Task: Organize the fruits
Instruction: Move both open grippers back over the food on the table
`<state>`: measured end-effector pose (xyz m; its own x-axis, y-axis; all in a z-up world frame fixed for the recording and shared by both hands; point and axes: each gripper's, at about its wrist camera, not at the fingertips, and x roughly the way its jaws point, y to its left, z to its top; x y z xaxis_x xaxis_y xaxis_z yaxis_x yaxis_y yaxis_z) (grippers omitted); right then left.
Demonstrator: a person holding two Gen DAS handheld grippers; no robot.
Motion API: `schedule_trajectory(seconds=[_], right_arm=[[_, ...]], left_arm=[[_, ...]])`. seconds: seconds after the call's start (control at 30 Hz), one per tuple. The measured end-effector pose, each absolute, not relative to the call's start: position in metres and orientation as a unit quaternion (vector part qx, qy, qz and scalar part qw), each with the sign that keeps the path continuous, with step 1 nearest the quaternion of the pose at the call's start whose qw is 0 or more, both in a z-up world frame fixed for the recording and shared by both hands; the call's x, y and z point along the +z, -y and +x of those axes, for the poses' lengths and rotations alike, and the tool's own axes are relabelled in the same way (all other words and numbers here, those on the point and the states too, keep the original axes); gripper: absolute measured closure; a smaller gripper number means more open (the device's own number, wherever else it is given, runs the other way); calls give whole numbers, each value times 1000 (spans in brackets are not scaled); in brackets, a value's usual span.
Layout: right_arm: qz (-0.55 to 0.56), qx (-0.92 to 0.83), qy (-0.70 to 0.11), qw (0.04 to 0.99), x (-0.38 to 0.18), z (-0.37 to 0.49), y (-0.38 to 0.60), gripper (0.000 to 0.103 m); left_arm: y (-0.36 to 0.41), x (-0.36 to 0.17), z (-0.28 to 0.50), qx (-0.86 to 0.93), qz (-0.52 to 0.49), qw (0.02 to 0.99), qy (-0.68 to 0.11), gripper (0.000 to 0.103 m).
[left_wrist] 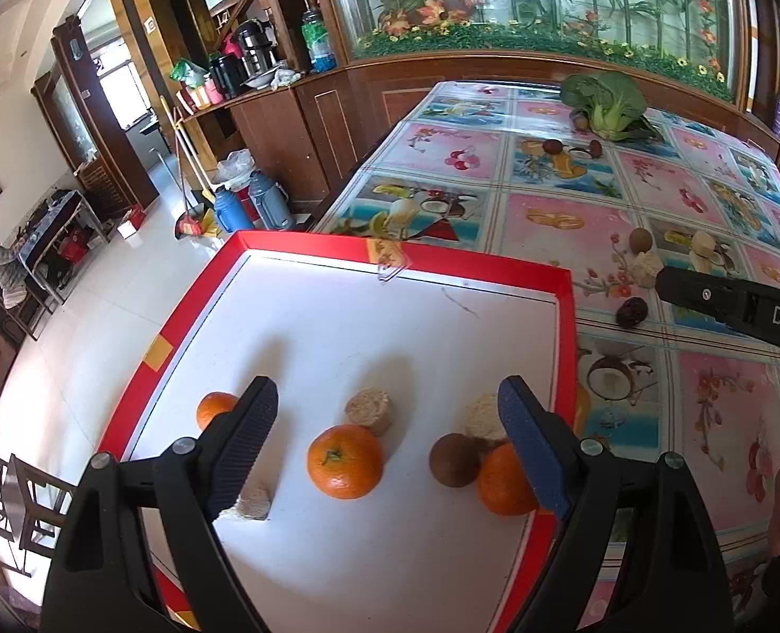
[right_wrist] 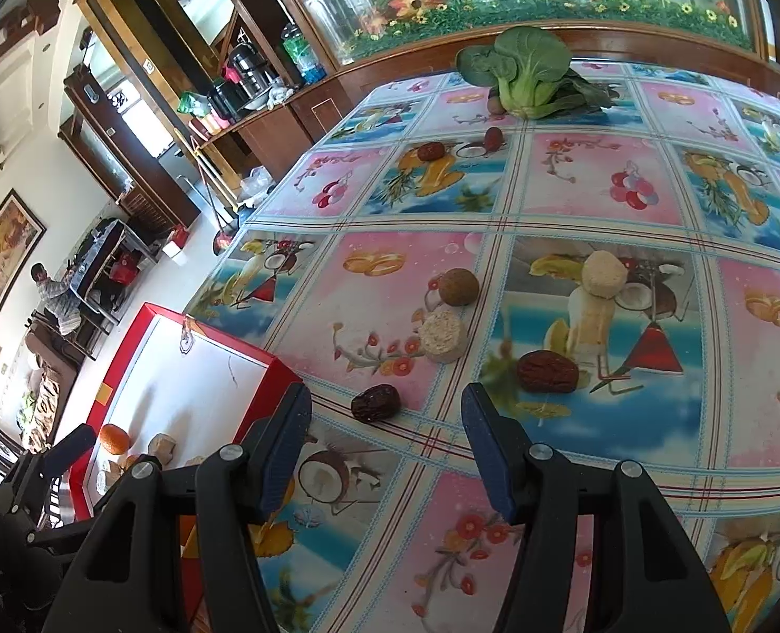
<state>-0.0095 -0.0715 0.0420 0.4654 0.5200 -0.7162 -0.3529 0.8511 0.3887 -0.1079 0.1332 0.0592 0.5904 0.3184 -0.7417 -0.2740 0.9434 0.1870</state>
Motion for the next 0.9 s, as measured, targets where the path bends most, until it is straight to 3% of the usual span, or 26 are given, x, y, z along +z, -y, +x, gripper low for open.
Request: schedule_trajectory(seconds=[0.9], right_arm=[[156, 194, -465, 849, 41, 21, 137, 44]], left_arm=[[-81, 62, -91, 84, 56, 898, -429, 17]])
